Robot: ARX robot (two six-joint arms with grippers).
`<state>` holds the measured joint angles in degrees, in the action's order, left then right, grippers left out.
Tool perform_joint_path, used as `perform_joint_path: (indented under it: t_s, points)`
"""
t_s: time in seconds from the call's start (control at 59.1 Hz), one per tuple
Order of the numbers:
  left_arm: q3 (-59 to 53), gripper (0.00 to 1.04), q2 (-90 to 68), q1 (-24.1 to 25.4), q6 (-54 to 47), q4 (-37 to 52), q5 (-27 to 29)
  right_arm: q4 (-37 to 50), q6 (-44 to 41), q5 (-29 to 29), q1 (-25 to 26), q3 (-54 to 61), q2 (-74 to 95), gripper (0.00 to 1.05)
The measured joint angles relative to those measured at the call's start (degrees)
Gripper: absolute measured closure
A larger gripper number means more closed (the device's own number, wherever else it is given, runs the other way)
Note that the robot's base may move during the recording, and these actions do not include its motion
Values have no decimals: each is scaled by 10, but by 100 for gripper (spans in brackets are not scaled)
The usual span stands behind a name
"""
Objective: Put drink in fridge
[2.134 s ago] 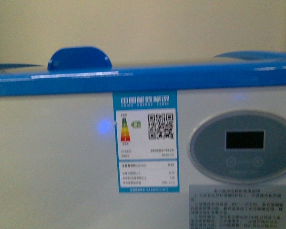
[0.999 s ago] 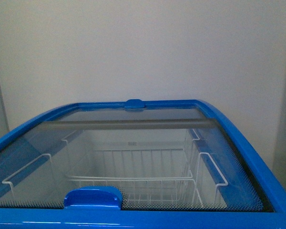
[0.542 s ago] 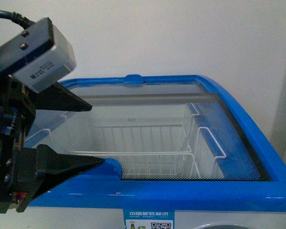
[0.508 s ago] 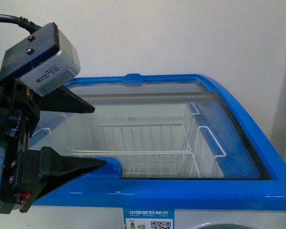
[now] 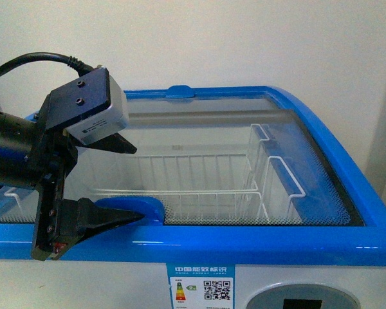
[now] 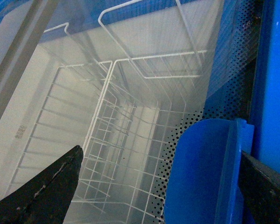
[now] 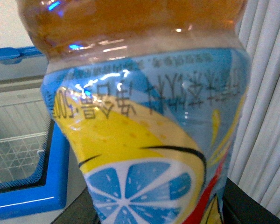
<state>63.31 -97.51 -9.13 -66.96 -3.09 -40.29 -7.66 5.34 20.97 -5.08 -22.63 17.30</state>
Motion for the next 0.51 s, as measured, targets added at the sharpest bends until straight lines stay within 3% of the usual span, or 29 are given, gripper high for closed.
perform_joint_path:
  t_s: [0.22, 0.508]
  points:
    - [73, 8, -59, 6, 7, 8, -15, 0, 0, 0, 0, 0, 0, 65]
    - [198, 8, -142, 8, 21, 63, 49, 0, 0, 0, 0, 0, 0, 65]
